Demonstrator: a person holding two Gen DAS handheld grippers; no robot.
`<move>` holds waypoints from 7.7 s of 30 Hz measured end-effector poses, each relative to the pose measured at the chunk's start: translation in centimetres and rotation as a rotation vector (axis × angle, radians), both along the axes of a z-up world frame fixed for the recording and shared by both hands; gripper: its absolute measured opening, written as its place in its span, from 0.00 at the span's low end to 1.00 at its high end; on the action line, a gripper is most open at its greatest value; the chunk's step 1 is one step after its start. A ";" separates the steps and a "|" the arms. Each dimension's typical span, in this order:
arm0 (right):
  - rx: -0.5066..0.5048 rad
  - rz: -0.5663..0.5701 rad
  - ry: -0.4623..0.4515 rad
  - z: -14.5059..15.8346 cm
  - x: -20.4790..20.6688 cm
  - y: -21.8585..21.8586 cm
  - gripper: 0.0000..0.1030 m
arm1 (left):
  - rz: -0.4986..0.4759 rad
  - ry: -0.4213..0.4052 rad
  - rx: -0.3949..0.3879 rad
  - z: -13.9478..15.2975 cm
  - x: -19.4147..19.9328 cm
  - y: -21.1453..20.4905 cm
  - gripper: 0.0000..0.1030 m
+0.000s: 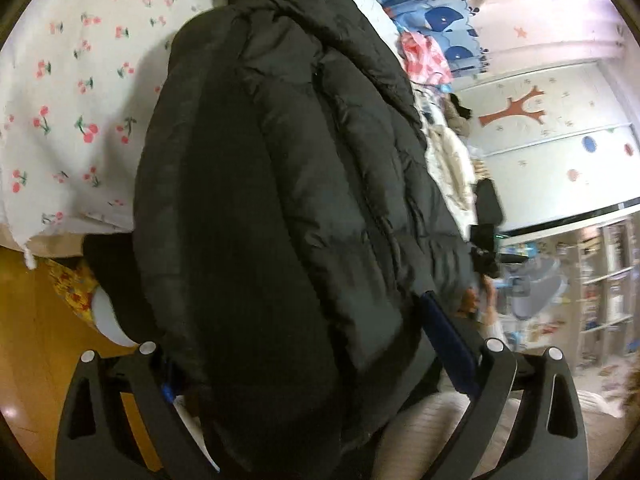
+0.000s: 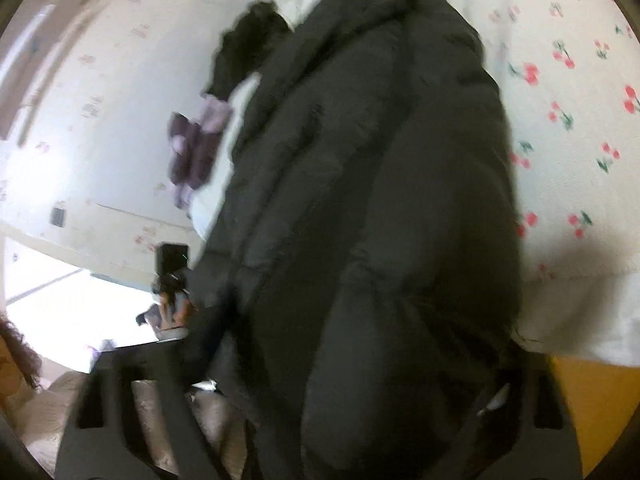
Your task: Fold large clothes
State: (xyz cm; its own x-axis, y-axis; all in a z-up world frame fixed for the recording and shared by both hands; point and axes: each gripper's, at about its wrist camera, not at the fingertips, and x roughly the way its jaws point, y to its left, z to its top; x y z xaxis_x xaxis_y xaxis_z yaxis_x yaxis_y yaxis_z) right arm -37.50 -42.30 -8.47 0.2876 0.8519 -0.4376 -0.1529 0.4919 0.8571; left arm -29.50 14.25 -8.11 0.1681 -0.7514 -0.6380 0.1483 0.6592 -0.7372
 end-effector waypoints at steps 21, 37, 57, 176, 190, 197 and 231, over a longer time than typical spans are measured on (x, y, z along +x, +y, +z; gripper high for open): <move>0.025 0.034 -0.123 3.3 -5.8 1.4 0.54 | 0.026 -0.103 -0.033 3.8 -3.4 1.5 0.37; 0.196 -0.080 -0.352 7.4 -8.0 1.4 0.10 | 0.086 -0.195 -0.084 6.8 -4.3 1.3 0.17; 0.381 -0.013 -0.344 4.6 -10.0 2.8 0.19 | 0.069 -0.195 -0.217 5.0 -5.7 4.2 0.28; -0.952 -0.220 -0.180 1.6 44.5 18.2 0.93 | 0.211 -0.503 0.650 5.5 35.5 -18.3 0.94; -0.906 -0.387 -0.115 2.6 43.7 9.9 0.93 | 0.212 -0.562 0.674 3.0 34.2 -18.8 0.94; -0.840 -0.408 -0.020 -1.9 42.9 6.6 0.93 | 0.199 -0.576 0.679 3.2 33.8 -19.3 0.94; -0.749 -0.431 -0.088 -0.8 32.9 1.5 0.94 | 0.369 -0.380 0.557 2.5 30.0 -6.4 0.94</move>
